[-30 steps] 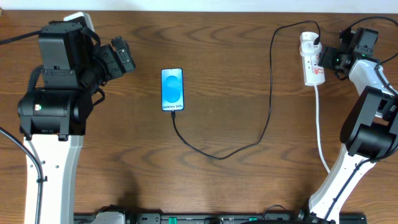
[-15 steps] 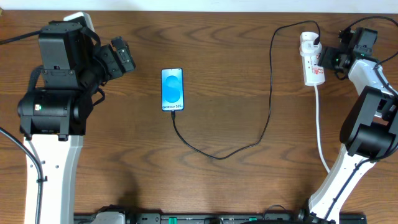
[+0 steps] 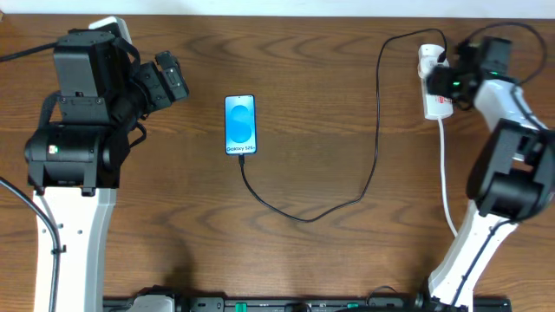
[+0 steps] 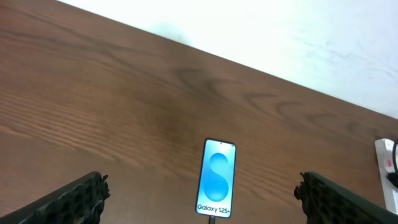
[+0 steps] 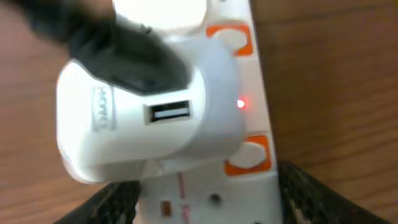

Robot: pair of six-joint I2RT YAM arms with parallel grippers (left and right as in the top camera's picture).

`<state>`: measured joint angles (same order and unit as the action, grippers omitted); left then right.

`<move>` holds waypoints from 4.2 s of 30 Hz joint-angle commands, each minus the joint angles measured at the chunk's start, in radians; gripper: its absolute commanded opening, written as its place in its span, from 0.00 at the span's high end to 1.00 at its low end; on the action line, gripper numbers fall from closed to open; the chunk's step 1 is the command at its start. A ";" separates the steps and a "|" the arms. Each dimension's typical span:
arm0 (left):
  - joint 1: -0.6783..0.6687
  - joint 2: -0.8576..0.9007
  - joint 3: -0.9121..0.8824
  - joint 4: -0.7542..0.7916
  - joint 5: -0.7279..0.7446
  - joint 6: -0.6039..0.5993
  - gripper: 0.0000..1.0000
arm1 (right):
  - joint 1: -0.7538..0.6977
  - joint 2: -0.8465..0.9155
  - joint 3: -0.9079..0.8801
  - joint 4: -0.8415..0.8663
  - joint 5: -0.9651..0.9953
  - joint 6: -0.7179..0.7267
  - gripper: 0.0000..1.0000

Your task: Plug charger to phone and switch on socket

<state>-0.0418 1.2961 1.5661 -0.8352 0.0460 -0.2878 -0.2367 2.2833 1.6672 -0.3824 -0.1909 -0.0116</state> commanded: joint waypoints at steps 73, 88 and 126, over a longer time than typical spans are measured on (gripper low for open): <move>0.004 0.001 0.004 -0.002 -0.006 -0.002 0.01 | 0.101 -1.759 -0.595 -0.532 0.207 0.095 0.01; 0.004 0.001 0.004 -0.002 -0.006 -0.002 0.00 | 0.261 -2.182 -1.491 0.272 0.208 0.131 0.01; 0.004 0.001 0.004 -0.002 -0.006 -0.002 0.00 | 0.266 -2.278 -1.662 0.310 0.215 0.130 0.01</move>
<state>-0.0410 1.2961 1.5658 -0.8368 0.0460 -0.2882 0.0212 0.0143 0.0113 -0.0765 0.0158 0.1143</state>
